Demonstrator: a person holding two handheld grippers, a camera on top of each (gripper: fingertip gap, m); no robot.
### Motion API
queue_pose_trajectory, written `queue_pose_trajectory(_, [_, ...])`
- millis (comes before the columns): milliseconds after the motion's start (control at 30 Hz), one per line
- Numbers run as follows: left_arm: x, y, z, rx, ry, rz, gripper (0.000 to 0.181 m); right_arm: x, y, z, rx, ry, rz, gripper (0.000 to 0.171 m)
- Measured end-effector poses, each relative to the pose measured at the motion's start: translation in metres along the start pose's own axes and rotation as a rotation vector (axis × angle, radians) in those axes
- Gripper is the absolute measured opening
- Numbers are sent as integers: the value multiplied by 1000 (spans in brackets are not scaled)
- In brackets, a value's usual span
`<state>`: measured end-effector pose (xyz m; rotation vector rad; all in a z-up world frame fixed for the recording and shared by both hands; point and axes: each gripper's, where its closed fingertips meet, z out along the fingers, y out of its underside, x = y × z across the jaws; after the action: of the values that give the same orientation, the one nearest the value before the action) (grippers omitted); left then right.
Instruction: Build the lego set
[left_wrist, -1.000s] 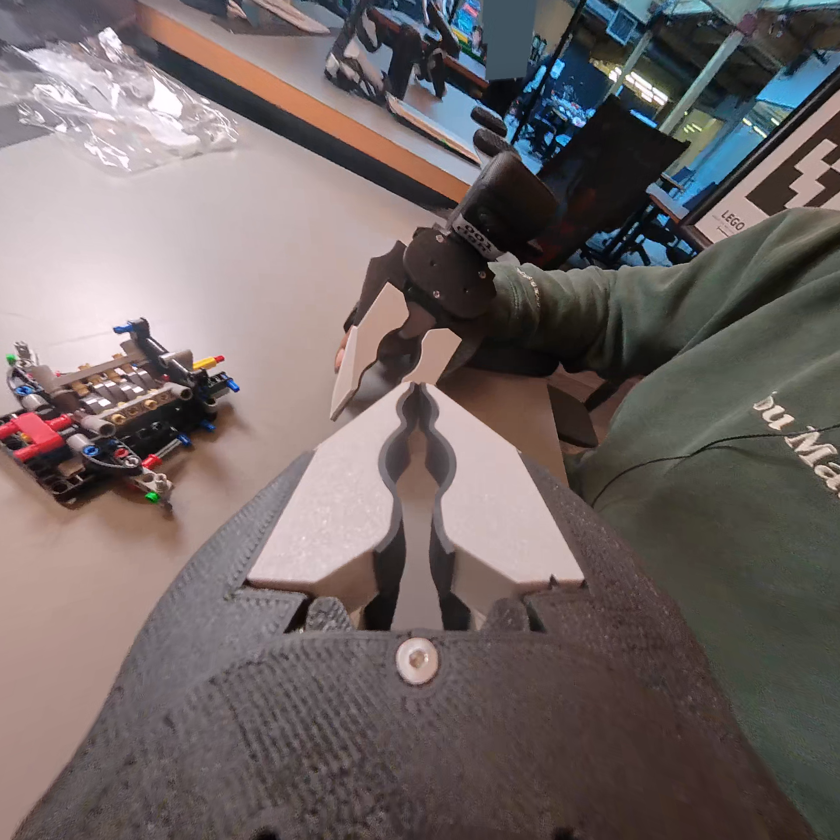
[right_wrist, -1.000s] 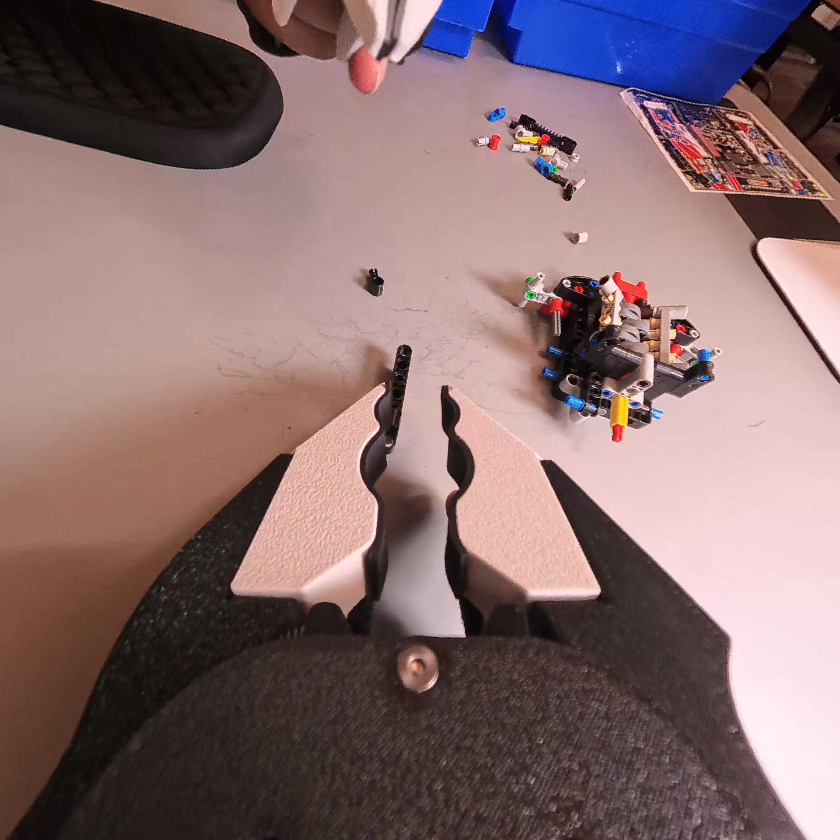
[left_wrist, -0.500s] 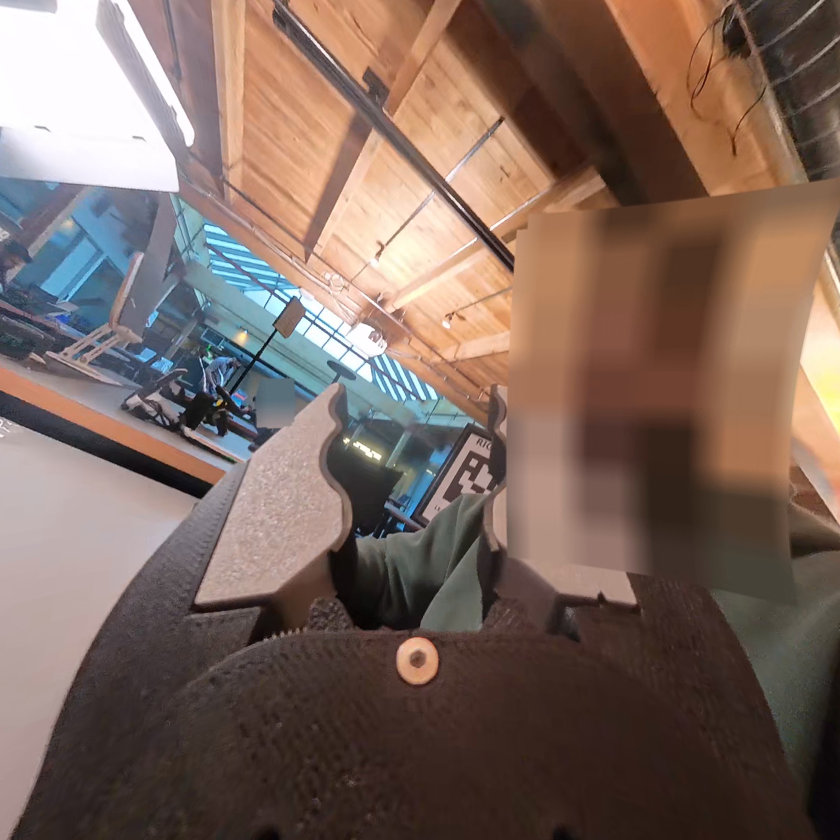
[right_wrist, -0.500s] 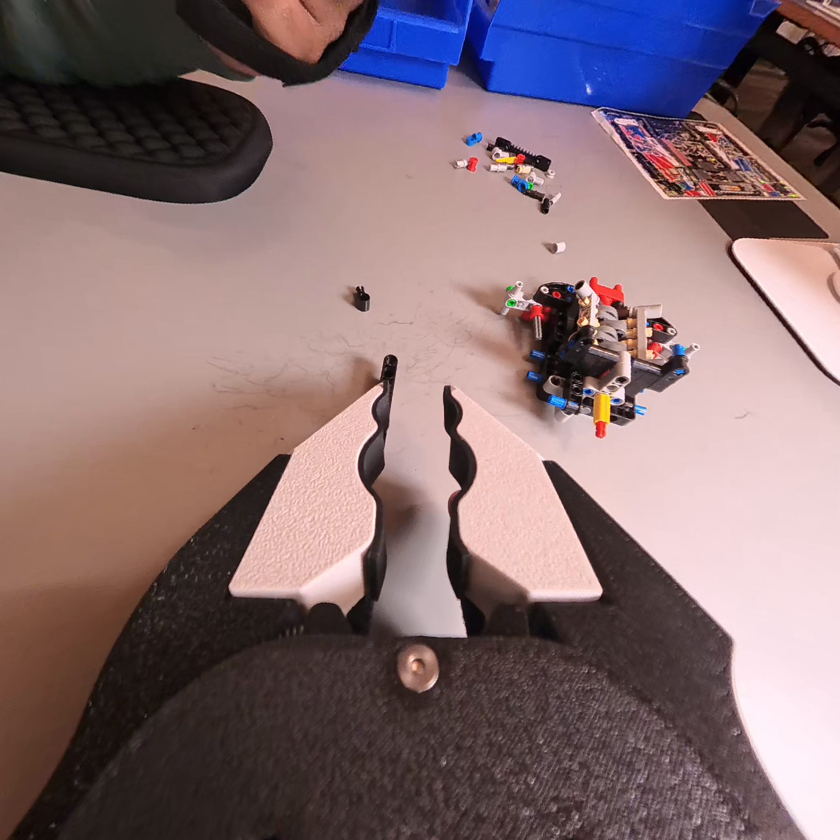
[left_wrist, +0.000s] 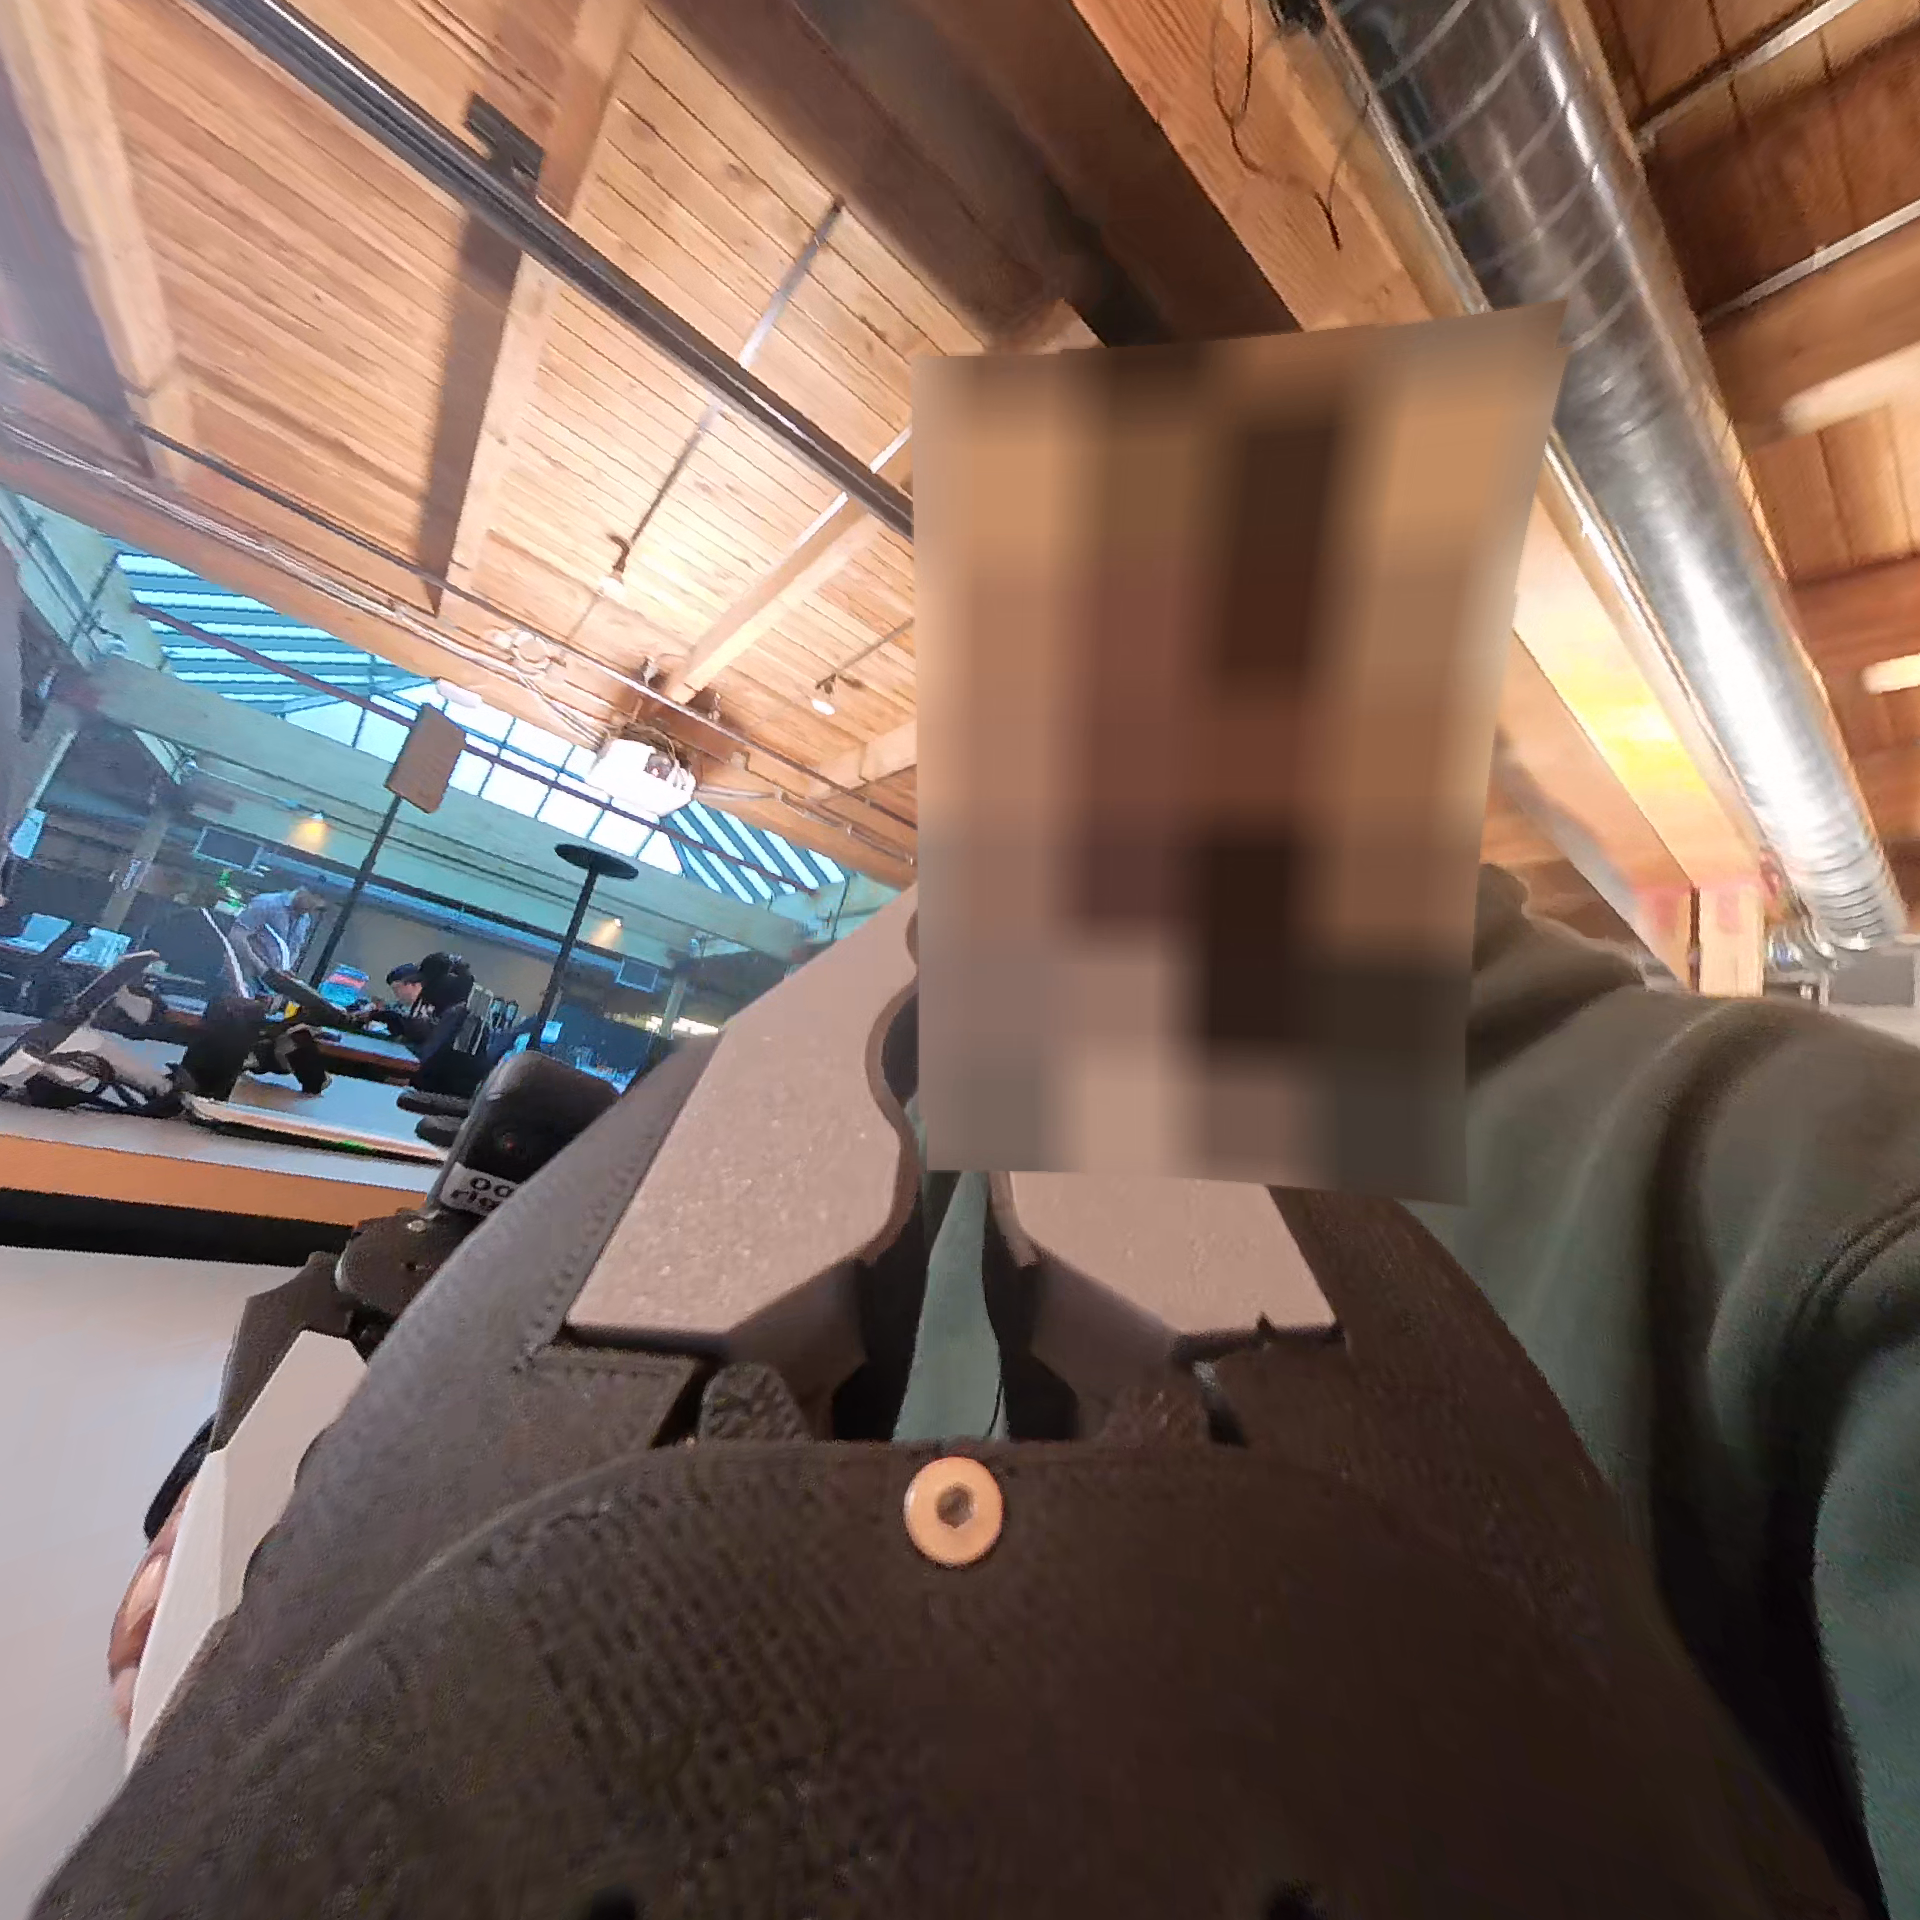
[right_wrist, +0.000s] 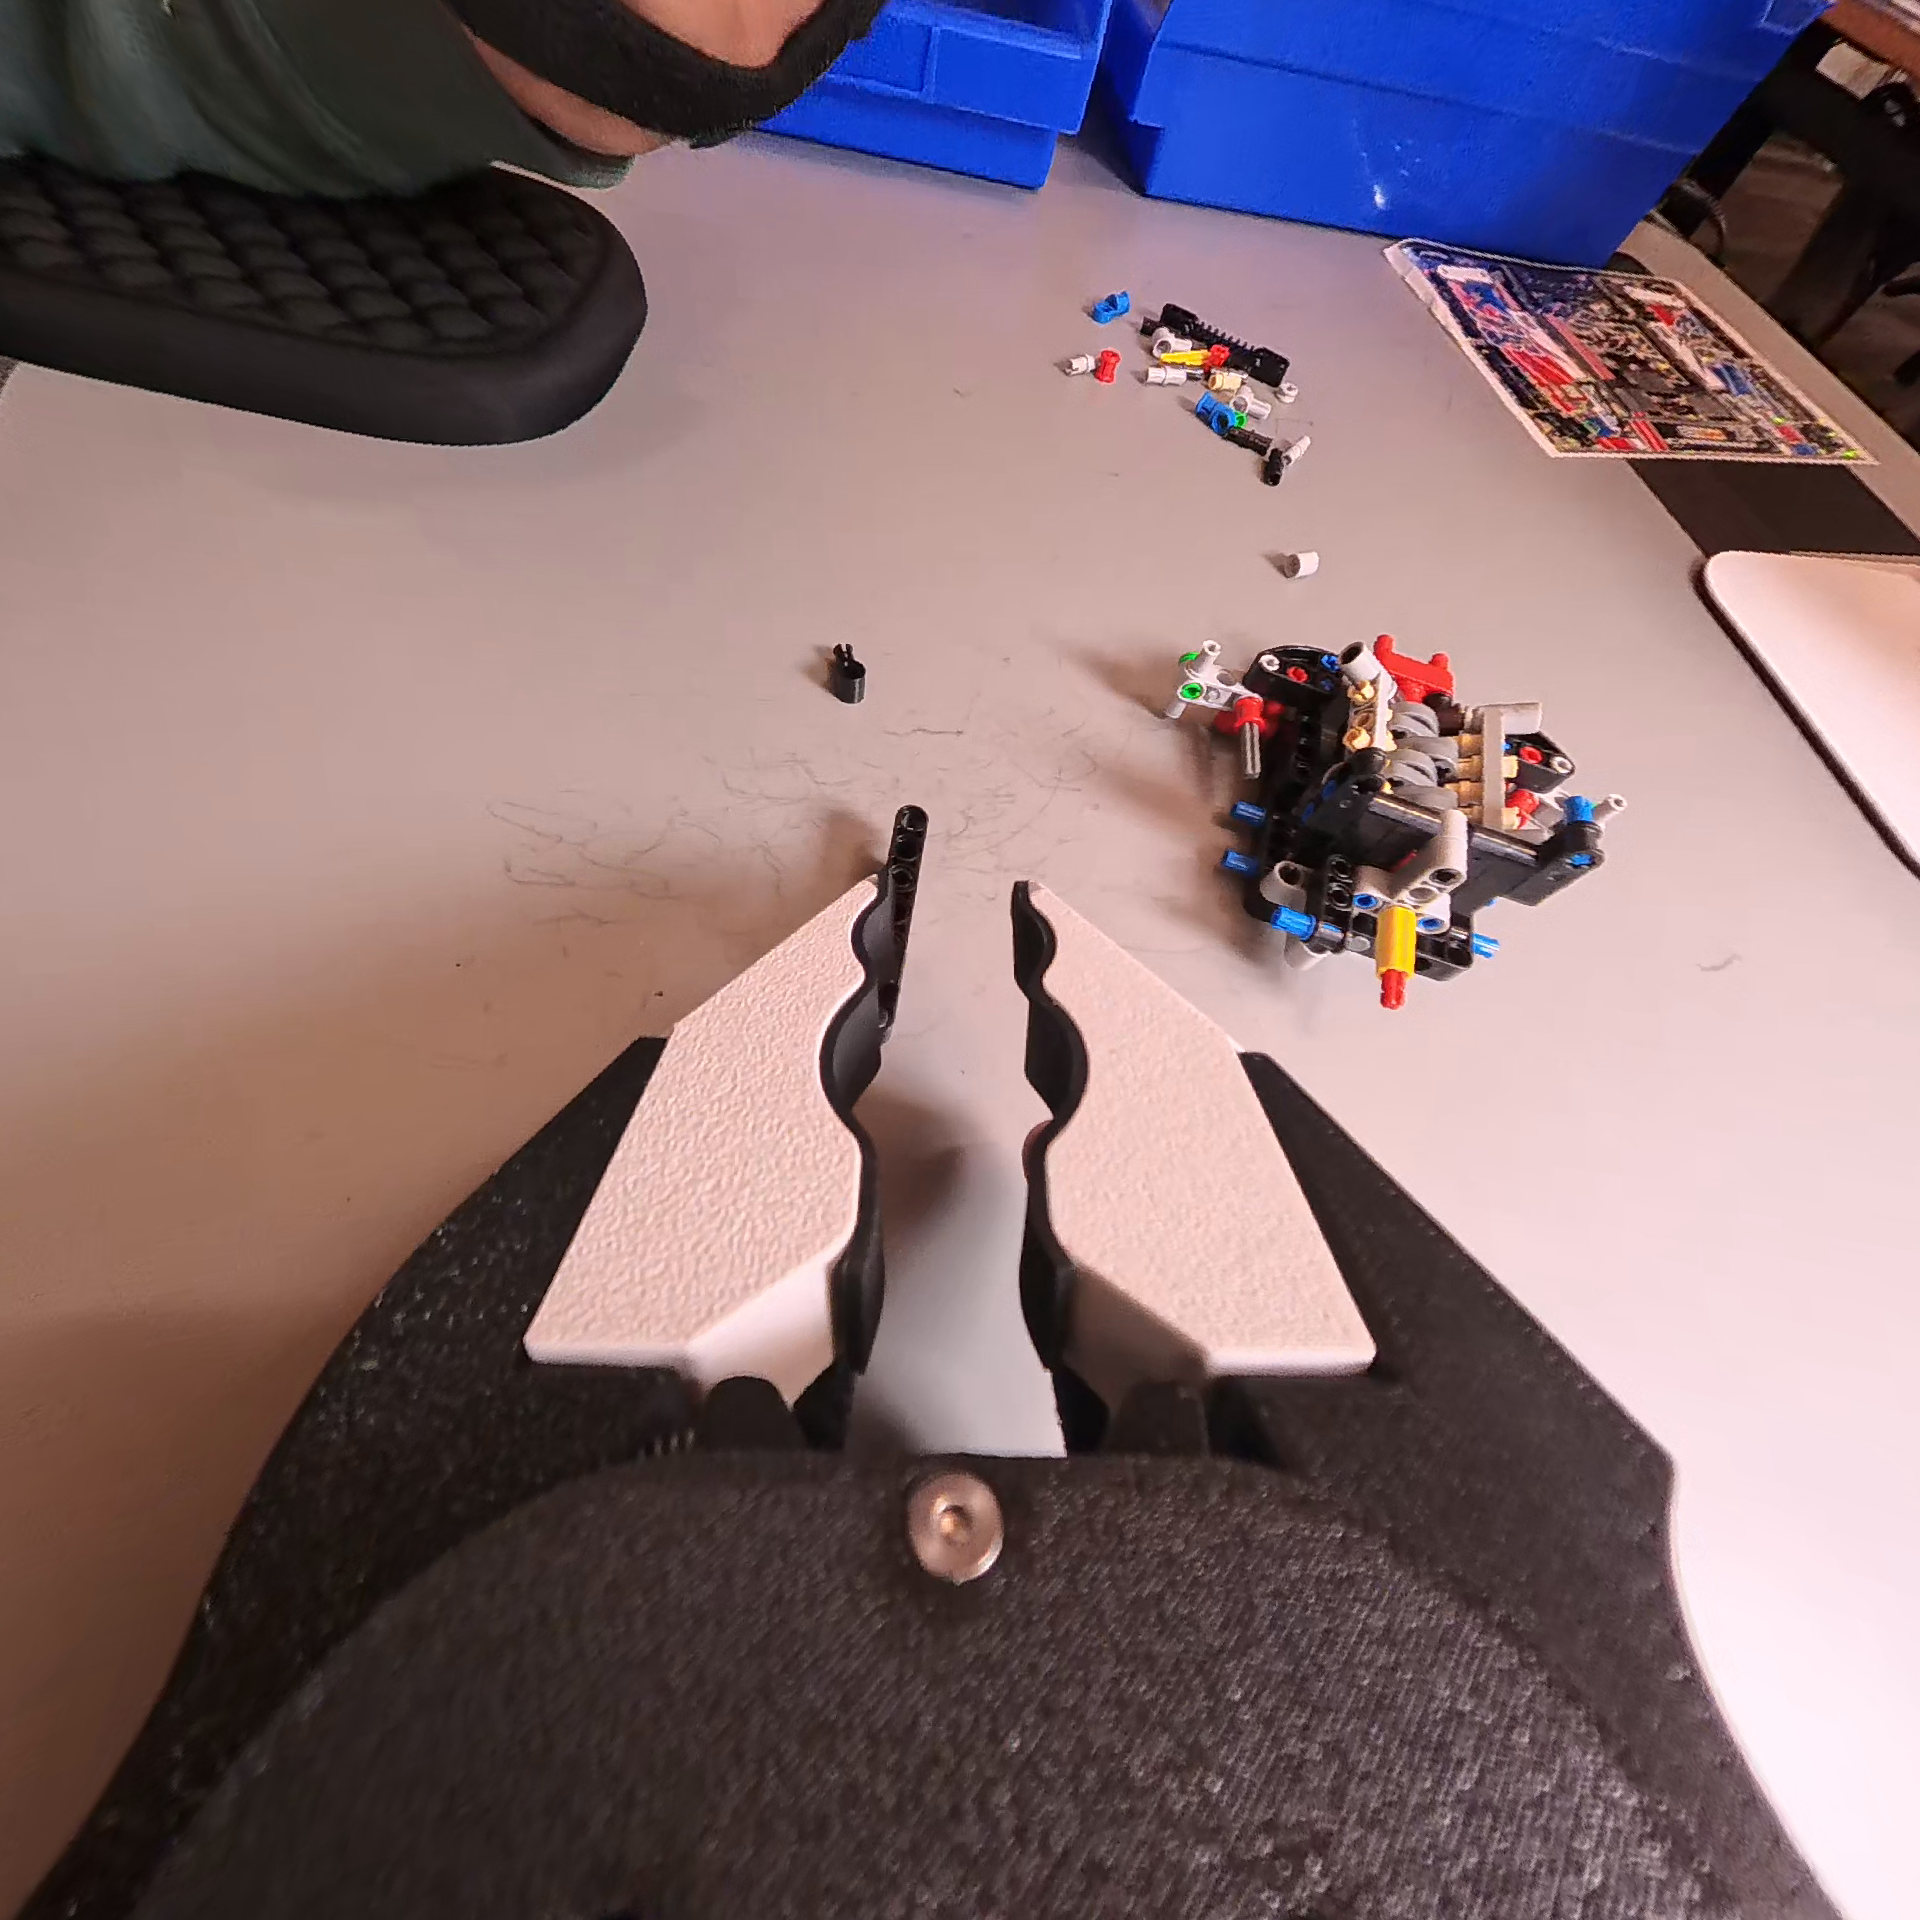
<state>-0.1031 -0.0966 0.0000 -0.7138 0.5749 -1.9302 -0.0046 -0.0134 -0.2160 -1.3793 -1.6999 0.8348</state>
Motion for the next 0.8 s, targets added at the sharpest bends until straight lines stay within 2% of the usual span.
queue_pose_trajectory(33, [3,5,3,-29,8,20,0,0,0,0,-1,-2,-2,21])
queue_pose_trajectory(200, [24,18,12,-109,130,29,0,-2,0,0,-4,-9,-11,21])
queue_pose_trajectory(367, [25,10,3,-41,171,-16,0,-2,-1,-1,5,-11,-12,21])
queue_pose_trajectory(533, [17,9,-5,-36,136,-59,26,-2,-2,-2,20,-15,-7,21])
queue_pose_trajectory(600, [7,9,-8,-48,78,-59,36,-3,-3,-2,23,-17,-8,22])
queue_pose_trajectory(667, [-10,15,-12,-100,-29,-48,35,-3,-3,-3,28,-17,-7,22])
queue_pose_trajectory(733, [-42,29,-25,-237,-254,-5,8,-2,-4,-3,32,-14,-2,23])
queue_pose_trajectory(767, [-60,36,-37,-338,-393,50,0,-1,-4,-3,32,-10,4,24])
queue_pose_trajectory(800, [-75,44,-52,-459,-531,115,0,0,-3,-4,32,-8,8,25])
